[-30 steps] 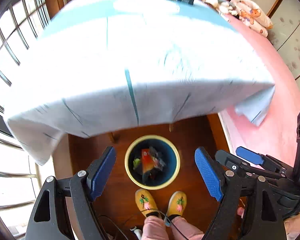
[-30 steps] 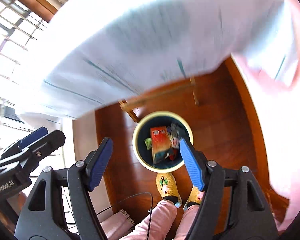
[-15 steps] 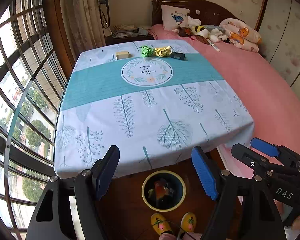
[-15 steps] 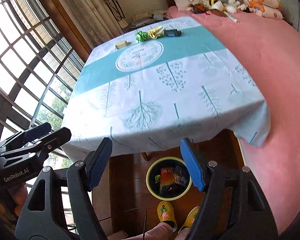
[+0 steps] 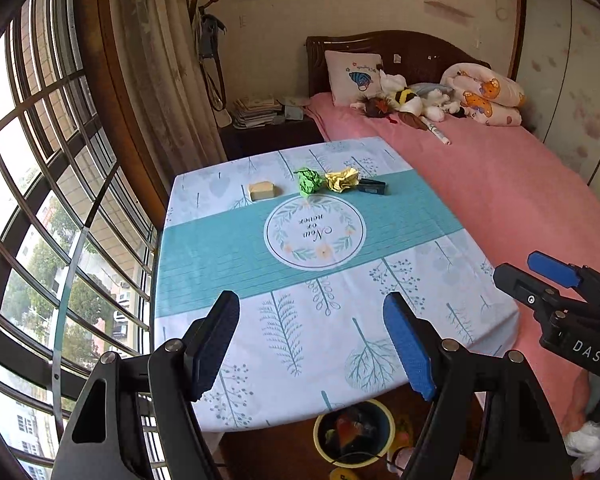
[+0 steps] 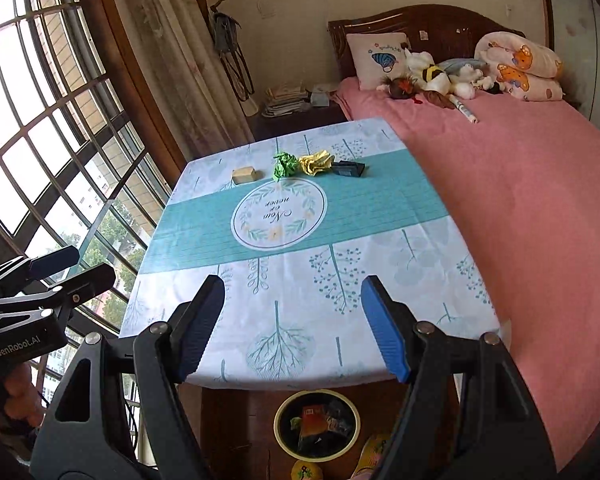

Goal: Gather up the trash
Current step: 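Raise both tools back over the table toward the crumpled wrappers, then grasp the green crumpled wrapper with the left tool while the right tool grasps the yellow wrapper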

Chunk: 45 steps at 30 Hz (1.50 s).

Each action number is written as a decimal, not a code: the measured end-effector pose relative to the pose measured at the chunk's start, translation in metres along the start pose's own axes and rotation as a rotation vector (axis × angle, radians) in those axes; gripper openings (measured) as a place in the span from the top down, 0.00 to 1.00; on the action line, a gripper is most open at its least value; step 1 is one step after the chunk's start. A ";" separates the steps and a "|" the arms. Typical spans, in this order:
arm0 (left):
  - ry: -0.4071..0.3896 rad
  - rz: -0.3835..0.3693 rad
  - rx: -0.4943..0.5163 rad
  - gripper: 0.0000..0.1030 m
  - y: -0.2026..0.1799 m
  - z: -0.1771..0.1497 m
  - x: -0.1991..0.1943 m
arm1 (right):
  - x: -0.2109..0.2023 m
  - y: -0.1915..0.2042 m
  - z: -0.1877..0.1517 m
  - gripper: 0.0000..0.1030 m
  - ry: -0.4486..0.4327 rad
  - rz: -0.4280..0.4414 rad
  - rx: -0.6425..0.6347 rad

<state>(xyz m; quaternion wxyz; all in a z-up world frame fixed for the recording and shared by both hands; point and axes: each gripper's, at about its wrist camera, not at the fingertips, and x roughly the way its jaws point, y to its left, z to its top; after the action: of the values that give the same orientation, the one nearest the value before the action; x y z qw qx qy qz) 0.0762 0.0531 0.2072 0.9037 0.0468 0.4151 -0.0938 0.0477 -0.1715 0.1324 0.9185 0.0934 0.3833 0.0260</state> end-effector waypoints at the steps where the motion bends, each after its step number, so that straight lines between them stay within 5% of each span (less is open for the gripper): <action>1: -0.001 0.006 -0.008 0.27 0.003 0.011 0.003 | 0.005 -0.001 0.012 0.34 -0.003 -0.001 -0.009; 10: 0.025 0.059 -0.086 0.27 0.020 0.120 0.083 | 0.084 -0.025 0.131 0.34 -0.010 0.020 -0.117; 18: 0.131 0.103 -0.171 0.27 0.020 0.218 0.219 | 0.236 -0.071 0.238 0.38 0.118 0.093 -0.180; 24: 0.215 0.132 -0.195 0.27 0.015 0.256 0.326 | 0.357 -0.090 0.290 0.44 0.207 0.158 -0.258; 33: 0.363 0.116 -0.236 0.27 0.022 0.250 0.447 | 0.506 -0.081 0.283 0.46 0.388 0.269 -0.392; 42: 0.423 0.100 -0.236 0.27 0.021 0.238 0.485 | 0.556 -0.061 0.230 0.47 0.520 0.347 -0.555; 45: 0.427 0.093 -0.238 0.27 0.017 0.241 0.491 | 0.561 -0.059 0.222 0.57 0.533 0.369 -0.581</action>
<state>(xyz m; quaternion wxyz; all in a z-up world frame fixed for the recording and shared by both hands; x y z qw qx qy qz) 0.5715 -0.0331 -0.0088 0.7980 -0.0219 0.6021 0.0096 0.5988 -0.1960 -0.1183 0.7556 -0.1122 0.5606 0.3196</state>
